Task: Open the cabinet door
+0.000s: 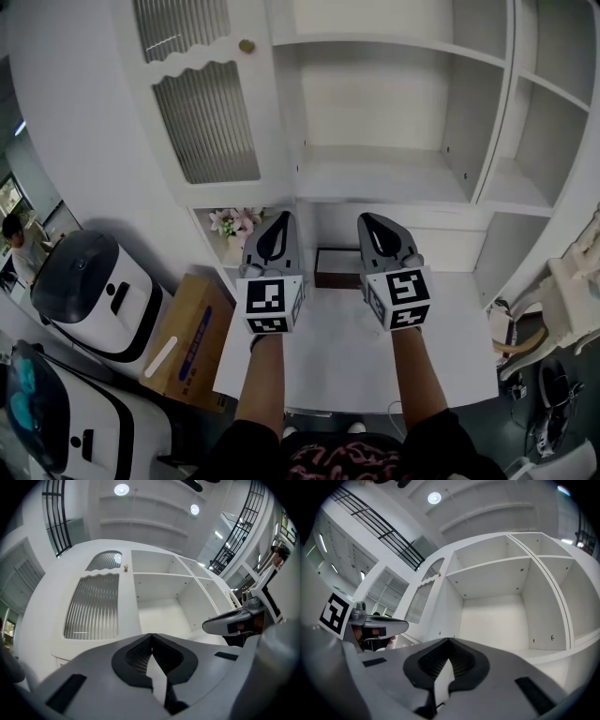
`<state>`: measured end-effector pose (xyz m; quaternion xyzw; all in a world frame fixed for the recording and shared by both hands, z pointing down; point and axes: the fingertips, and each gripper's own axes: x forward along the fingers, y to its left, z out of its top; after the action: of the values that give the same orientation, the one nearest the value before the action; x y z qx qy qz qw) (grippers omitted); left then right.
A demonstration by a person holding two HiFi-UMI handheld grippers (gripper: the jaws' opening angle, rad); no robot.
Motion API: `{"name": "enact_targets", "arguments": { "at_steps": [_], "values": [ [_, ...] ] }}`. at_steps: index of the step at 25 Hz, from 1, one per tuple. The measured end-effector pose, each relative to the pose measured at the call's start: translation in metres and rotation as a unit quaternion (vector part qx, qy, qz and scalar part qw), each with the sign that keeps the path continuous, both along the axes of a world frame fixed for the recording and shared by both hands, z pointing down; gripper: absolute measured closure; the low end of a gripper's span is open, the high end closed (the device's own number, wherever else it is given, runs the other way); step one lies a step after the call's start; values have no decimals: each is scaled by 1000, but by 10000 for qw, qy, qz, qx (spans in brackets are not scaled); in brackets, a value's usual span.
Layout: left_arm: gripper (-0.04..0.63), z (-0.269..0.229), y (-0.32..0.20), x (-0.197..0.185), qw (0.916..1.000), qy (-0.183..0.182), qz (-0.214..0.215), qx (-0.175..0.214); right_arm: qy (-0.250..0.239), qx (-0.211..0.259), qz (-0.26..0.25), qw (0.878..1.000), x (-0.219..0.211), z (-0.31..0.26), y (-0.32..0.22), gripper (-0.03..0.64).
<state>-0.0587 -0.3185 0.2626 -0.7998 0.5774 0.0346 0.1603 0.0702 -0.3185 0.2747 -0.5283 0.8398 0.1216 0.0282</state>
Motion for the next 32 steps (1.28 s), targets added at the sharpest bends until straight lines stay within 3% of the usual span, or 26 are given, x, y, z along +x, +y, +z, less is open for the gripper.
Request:
{"name": "enact_targets", "arguments": {
  "at_steps": [11, 20, 27, 32],
  "values": [
    [580, -24, -11, -17, 9998, -32, 36, 196, -106, 191, 106, 9997, -10, -21, -11, 603],
    [580, -82, -7, -31, 9965, -33, 102, 827, -33, 665, 180, 9976, -23, -67, -12, 603],
    [580, -149, 6, -32, 9881, -88, 110, 1529, 38, 1329, 136, 9910, -33, -131, -3, 603],
    [580, -175, 9, -29, 9842, -153, 88, 1763, 80, 1655, 117, 9861, -37, -167, 6, 603]
  ]
}}
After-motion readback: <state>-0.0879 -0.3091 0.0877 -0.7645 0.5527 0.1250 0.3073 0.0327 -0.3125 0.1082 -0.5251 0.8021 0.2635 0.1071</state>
